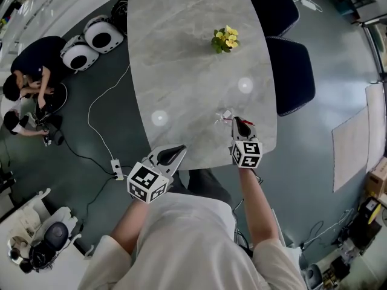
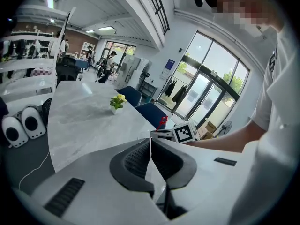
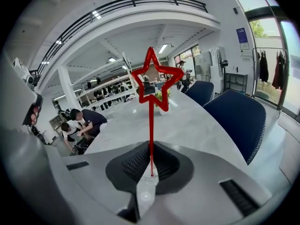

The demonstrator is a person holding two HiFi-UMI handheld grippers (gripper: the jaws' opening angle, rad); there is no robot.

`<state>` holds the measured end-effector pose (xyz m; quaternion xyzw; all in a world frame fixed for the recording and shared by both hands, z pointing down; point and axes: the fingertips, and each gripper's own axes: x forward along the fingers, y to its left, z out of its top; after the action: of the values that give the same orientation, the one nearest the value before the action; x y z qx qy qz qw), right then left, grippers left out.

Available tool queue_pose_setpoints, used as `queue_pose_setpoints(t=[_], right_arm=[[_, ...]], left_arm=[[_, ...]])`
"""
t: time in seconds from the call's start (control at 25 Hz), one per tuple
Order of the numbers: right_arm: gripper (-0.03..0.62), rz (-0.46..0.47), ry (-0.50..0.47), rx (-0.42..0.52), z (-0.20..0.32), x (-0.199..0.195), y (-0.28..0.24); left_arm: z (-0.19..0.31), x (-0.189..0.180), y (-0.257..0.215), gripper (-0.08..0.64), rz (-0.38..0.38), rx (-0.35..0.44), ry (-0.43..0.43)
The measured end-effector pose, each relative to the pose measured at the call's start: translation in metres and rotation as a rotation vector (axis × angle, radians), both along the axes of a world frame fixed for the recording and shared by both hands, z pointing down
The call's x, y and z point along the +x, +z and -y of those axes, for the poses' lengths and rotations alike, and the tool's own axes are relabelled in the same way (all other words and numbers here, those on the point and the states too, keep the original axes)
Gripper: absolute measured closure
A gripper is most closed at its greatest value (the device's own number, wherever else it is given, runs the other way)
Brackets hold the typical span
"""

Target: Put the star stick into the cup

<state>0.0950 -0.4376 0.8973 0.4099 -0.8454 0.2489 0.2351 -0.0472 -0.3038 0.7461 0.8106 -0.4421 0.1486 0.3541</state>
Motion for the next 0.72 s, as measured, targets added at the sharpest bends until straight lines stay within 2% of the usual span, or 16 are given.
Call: queue_pose_setpoints(t=[0.2, 0.44, 0.72], right_arm=[[0.533, -0.037, 0.004, -0.009, 0.006, 0.004, 0.0], [0.393, -0.107, -0.01, -0.054, 0.002, 0.007, 0.011], [0.327, -0.133, 0.004, -0.125, -0.007, 0.012, 0.019]], left_arm=[[0.001, -0.001, -0.007, 0.537, 0.008, 0.001, -0.008], [-0.002, -0.003, -0.011, 0.537, 0.007, 0.005, -0.002], [-0.008, -0.013, -0.019, 0.537, 0.007, 0.005, 0.018]])
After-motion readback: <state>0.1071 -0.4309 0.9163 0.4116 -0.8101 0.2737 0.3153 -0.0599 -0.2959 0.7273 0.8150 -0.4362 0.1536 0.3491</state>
